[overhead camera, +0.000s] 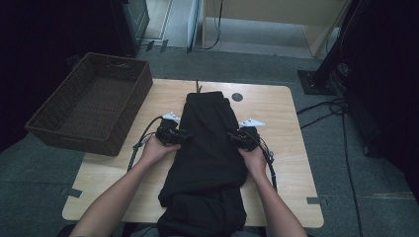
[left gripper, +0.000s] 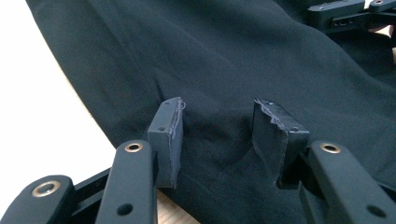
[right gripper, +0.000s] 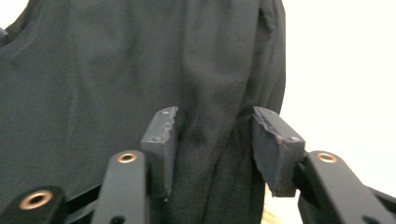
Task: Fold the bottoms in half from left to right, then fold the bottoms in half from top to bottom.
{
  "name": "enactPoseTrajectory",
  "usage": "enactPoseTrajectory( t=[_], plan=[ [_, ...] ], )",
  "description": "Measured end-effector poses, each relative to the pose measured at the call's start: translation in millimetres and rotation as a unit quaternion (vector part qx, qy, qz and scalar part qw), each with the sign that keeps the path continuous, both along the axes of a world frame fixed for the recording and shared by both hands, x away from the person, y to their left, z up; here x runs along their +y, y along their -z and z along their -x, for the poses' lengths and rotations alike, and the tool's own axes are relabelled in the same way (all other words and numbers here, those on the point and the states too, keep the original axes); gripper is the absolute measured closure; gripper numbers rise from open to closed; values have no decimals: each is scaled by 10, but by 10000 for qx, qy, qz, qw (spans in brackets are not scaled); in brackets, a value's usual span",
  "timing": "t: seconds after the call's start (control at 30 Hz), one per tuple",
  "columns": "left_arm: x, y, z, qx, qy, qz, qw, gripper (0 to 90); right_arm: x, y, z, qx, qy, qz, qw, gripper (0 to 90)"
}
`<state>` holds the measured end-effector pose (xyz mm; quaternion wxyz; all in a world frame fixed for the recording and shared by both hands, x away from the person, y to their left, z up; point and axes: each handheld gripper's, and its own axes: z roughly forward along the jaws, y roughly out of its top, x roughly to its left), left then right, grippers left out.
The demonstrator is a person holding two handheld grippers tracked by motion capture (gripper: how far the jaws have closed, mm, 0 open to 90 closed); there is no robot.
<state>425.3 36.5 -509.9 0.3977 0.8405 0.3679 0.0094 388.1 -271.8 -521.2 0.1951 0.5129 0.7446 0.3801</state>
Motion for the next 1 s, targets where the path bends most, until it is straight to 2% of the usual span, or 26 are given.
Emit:
enactPoseTrajectory(
  t=[0.13, 0.37, 0.47, 0.53, 0.6, 0.67, 0.73, 0.8, 0.87, 1.0],
  plan=[
    [7, -12, 91, -4, -28, -81, 10000, 552, 32, 6, 75, -23, -37, -54, 10000, 601],
    [102, -46, 321, 179, 25, -165, 9997, 560, 122, 4, 377, 32, -353, -159, 9992, 652],
    [150, -44, 427, 207, 21, -139, 9997, 560, 161, -21, 465, 191, -452, -193, 9986, 653],
    [185, -32, 486, 198, -6, -52, 9998, 554, 175, -14, 506, 149, -514, -190, 9984, 652],
    [222, -33, 489, 217, -28, 7, 9998, 539, 177, -1, 532, 88, -521, -191, 9984, 647],
    [240, -42, 480, 229, -61, 43, 9997, 503, 160, 1, 522, 112, -497, -307, 9982, 594],
    [253, -71, 465, 106, -68, 25, 9999, 495, 142, -13, 508, 171, -440, -316, 9984, 552],
    [274, -99, 437, 68, -48, 14, 10000, 486, 118, -62, 476, 163, -393, -285, 9987, 541],
    [318, -104, 402, 95, -99, 136, 9998, 486, 86, -90, 456, 141, -379, -324, 9987, 534],
    [347, -88, 343, 120, -179, 143, 9997, 467, 48, -84, 419, 164, -348, -380, 9985, 507]
  ],
)
